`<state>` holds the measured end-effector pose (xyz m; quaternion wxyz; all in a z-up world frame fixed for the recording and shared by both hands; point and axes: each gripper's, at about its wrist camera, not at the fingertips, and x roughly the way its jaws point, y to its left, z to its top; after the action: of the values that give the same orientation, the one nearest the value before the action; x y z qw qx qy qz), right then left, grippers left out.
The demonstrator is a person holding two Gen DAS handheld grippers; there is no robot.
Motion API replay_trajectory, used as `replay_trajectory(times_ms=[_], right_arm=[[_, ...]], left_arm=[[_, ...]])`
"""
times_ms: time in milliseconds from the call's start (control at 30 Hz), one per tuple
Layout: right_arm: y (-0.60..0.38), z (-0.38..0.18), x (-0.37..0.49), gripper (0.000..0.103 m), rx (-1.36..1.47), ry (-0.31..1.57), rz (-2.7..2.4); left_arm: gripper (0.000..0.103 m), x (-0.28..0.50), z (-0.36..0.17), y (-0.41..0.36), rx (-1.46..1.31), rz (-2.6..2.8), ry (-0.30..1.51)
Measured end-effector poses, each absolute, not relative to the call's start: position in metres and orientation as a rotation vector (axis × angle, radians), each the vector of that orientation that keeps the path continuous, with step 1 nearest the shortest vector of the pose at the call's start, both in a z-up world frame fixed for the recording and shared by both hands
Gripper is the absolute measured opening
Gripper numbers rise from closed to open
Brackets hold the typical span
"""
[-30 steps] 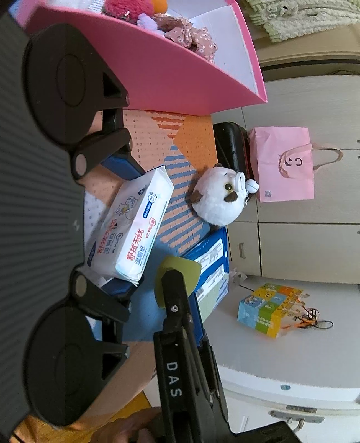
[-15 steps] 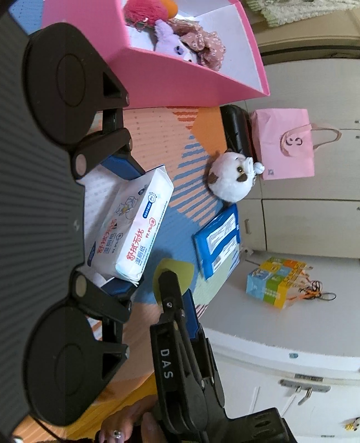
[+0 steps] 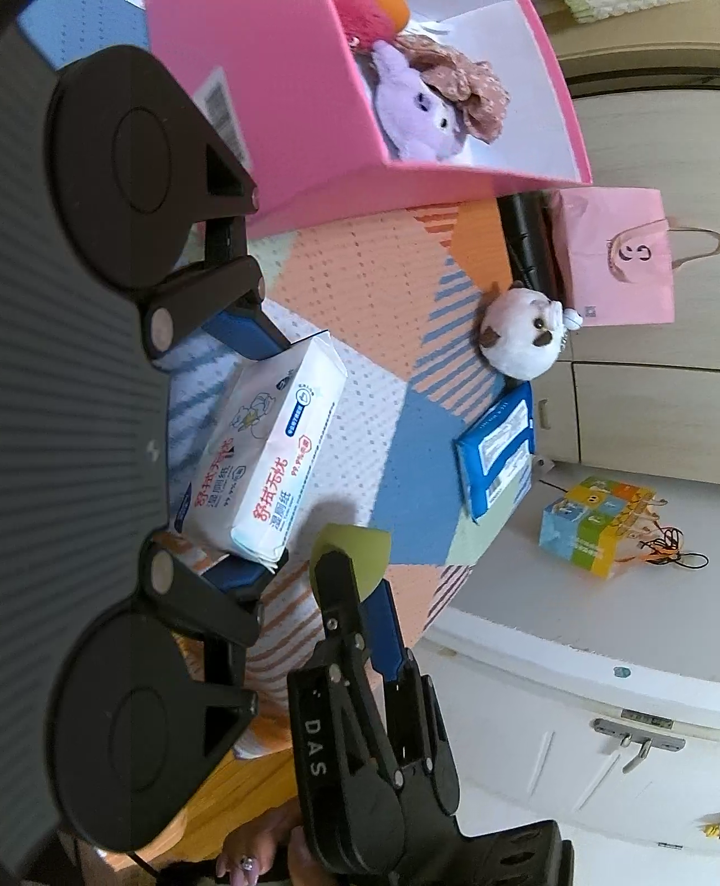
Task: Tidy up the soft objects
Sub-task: 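Lift and carry the wipes pack and green sponge over the pink box with both grippers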
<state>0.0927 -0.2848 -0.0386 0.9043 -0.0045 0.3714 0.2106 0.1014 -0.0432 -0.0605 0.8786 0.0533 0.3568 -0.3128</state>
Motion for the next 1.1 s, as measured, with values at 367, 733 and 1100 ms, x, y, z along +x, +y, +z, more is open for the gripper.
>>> replay_trajectory(times_ms=[367,733,1100], right_arm=[[-0.244,-0.008,0.065,0.040,-0.030,0.763,0.578],[-0.215,0.017,0.074,0.040,0.063,0.819,0.714],[-0.173,0.055,0.093,0.040,-0.030,0.693,0.768]], left_arm=[[0.072,0.092,-0.047,-0.002,0.073,-0.658,0.806],[0.072,0.073,-0.023,0.045,0.115,-0.663,0.840],[0.072,0.072,0.021,0.077,0.145,-0.642,0.720]])
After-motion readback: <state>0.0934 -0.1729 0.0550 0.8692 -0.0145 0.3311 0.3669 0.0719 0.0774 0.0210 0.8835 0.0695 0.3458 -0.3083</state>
